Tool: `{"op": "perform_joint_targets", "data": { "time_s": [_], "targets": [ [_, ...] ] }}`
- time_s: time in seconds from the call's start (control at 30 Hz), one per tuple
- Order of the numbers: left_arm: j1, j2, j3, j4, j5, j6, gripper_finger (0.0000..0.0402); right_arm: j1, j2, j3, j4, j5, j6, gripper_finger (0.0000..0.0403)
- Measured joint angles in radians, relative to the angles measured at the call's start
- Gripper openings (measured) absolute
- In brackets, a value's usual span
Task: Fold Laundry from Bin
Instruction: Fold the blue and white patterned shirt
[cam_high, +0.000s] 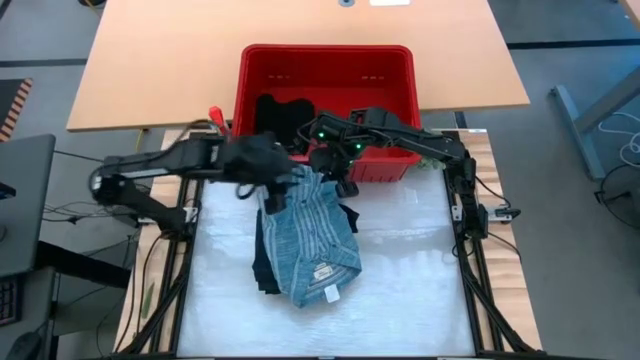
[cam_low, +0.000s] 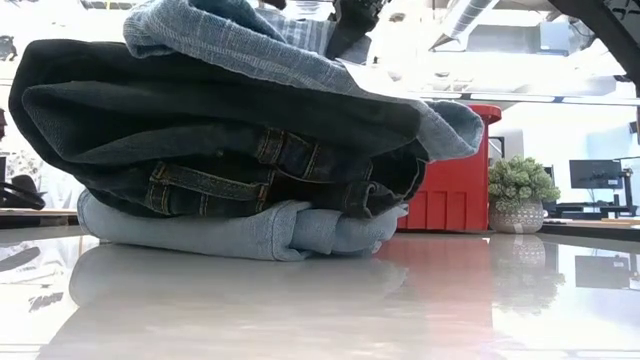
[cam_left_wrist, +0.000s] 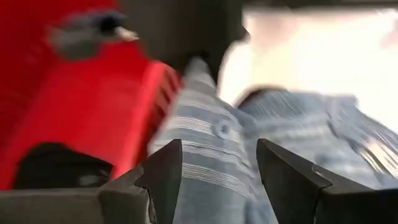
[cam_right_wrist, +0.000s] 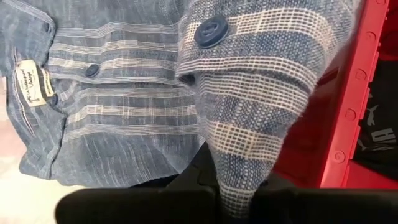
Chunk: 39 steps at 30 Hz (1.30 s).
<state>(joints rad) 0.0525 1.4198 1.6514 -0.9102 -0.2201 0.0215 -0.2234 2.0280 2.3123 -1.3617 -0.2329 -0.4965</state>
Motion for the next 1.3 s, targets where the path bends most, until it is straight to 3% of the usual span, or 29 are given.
{"op": "perform_joint_targets", "data": {
  "time_s": [0.1, 0.2, 0.6, 0.9, 1.0, 1.1, 1.3],
  "targets": [
    [0.046, 0.067, 0.085, -0.115, 0.084, 0.026, 0.0195, 0.001, 0.0, 0.0, 0.0, 0.0, 0.002, 0.0032],
    [0.077, 0.113, 0.138, -0.219, 0.081, 0.05, 0.0195, 0.001, 0.0, 0.0, 0.001, 0.001, 0.002, 0.0032],
    [0.09, 0.103, 0.212, -0.309, 0.047, 0.116, 0.0196, 0.002, 0.0, 0.0, 0.0, 0.002, 0.008, 0.0032],
    [0.1, 0.112, 0.216, -0.357, -0.028, 0.107, 0.0276, 0.002, 0.0, 0.0, -0.007, 0.002, 0.001, 0.0032],
    [0.134, 0.112, 0.216, -0.381, 0.026, 0.054, 0.03, 0.002, 0.0, 0.0, -0.007, 0.002, -0.008, 0.0032],
    [0.19, 0.117, 0.205, -0.394, 0.165, 0.037, 0.031, 0.002, 0.0, 0.0, -0.007, 0.002, -0.008, 0.0032],
    [0.252, 0.121, 0.168, -0.382, 0.22, 0.062, 0.0311, 0.018, 0.0, 0.0, -0.008, 0.003, 0.003, 0.0032]
  ]
}}
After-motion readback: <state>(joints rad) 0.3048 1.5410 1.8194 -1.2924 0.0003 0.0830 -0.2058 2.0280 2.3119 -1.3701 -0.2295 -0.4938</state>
